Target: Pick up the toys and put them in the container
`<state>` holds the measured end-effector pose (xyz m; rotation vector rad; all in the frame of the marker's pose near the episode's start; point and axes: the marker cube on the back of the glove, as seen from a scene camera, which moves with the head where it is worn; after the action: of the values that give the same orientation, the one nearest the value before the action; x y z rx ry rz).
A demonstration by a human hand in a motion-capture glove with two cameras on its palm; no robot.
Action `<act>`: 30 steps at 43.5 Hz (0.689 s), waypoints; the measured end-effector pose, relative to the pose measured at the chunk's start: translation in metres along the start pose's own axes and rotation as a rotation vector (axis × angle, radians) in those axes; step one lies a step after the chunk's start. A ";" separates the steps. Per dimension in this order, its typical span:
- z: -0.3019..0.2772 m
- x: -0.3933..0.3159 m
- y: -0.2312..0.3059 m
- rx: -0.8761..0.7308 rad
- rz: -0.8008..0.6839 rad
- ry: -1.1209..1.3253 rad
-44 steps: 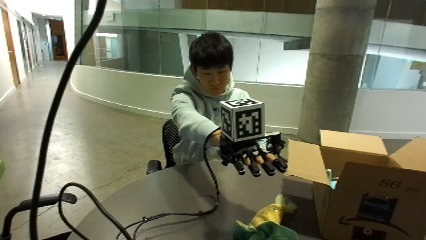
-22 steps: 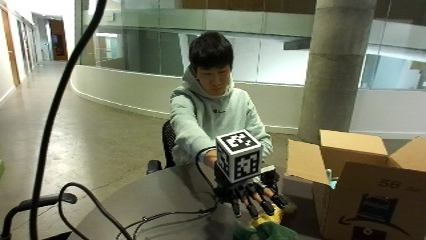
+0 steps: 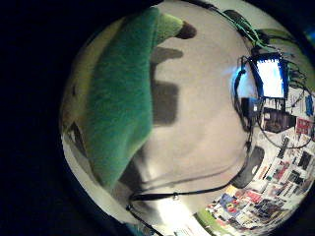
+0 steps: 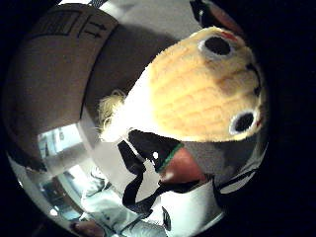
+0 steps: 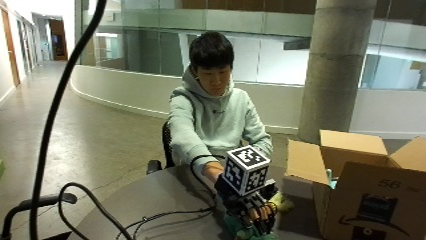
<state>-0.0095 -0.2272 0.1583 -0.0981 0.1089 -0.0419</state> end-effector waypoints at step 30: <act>0.010 -0.022 0.041 0.095 -0.076 -0.170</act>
<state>-0.0288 -0.1848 0.1665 -0.0106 -0.0671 -0.1144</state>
